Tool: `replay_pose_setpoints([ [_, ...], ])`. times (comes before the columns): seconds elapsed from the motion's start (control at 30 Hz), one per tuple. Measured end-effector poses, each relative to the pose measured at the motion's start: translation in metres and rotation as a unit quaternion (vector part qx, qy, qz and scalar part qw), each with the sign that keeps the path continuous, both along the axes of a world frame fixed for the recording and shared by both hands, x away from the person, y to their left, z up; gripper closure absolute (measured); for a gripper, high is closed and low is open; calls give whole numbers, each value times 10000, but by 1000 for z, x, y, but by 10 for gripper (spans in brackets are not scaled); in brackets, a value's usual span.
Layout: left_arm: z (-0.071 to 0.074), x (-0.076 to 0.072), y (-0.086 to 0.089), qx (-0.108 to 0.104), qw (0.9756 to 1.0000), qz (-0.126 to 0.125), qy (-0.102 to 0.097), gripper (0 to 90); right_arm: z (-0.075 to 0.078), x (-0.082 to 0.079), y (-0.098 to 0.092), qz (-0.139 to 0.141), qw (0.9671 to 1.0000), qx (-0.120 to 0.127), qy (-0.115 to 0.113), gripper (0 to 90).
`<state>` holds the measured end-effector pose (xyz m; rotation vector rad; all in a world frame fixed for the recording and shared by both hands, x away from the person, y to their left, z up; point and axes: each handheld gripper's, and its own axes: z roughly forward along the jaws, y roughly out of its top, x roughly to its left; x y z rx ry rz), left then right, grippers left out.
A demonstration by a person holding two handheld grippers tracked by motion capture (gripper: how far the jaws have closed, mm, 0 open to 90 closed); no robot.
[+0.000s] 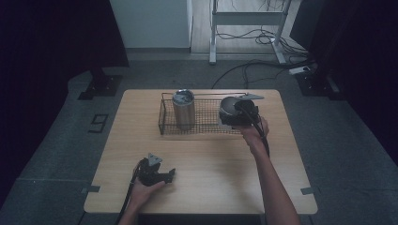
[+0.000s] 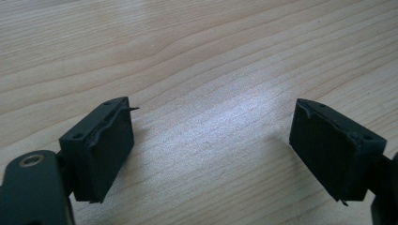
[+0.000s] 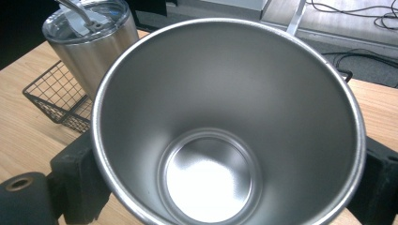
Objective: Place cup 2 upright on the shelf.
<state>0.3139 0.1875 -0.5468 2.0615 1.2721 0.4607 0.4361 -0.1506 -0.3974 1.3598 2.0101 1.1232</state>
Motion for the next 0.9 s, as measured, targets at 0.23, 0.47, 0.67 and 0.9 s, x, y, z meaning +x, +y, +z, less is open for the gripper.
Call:
replay_pose_setpoints([
  [0.23,0,0,0,-1,10000,-7,2,142,-2,8,1,-29,10000,-44,41,73],
  [0.47,0,0,0,-2,10000,3,-2,142,-5,18,-3,-90,9999,-69,95,73],
  [0.67,0,0,0,6,10000,1,-2,142,-4,22,-2,-67,9999,-74,95,73],
  [0.9,0,0,-1,28,10000,2,-7,142,-1,28,-5,-109,9999,-77,86,73],
])
